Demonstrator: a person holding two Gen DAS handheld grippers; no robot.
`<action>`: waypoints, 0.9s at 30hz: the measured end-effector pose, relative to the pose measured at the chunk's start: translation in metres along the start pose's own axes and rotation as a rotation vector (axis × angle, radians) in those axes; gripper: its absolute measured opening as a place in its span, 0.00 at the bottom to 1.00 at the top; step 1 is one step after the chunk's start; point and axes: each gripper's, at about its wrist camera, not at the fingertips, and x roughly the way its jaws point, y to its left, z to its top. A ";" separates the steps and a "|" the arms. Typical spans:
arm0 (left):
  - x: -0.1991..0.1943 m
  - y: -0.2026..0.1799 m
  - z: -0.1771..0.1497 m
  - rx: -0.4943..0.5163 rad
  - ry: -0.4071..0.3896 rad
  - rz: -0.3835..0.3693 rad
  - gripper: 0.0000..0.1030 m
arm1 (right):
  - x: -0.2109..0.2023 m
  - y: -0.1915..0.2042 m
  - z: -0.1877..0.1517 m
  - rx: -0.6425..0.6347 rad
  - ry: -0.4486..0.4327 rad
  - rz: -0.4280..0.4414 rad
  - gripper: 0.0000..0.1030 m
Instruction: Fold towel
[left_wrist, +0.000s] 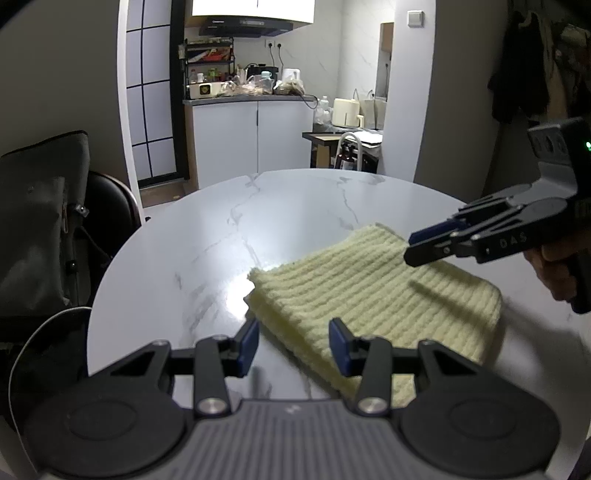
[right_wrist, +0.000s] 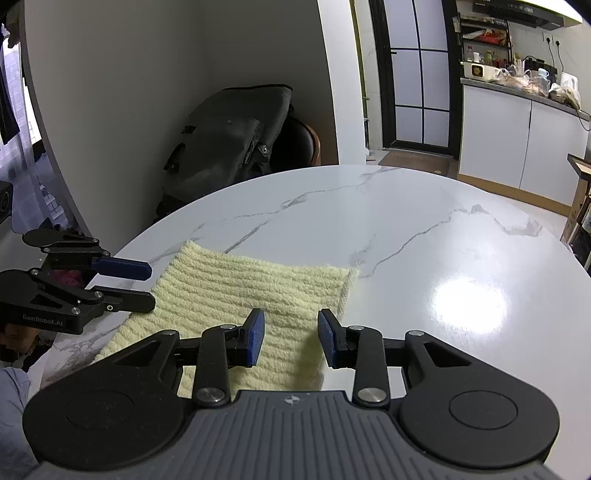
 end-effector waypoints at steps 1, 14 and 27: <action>0.000 -0.001 0.000 0.002 0.002 -0.003 0.44 | 0.000 0.000 0.000 0.000 0.003 0.000 0.35; -0.010 -0.010 -0.008 0.013 0.012 -0.014 0.44 | -0.007 0.015 -0.013 -0.049 0.044 -0.030 0.36; -0.035 -0.027 -0.014 0.026 0.002 -0.002 0.53 | -0.028 0.033 -0.027 -0.046 0.056 -0.034 0.36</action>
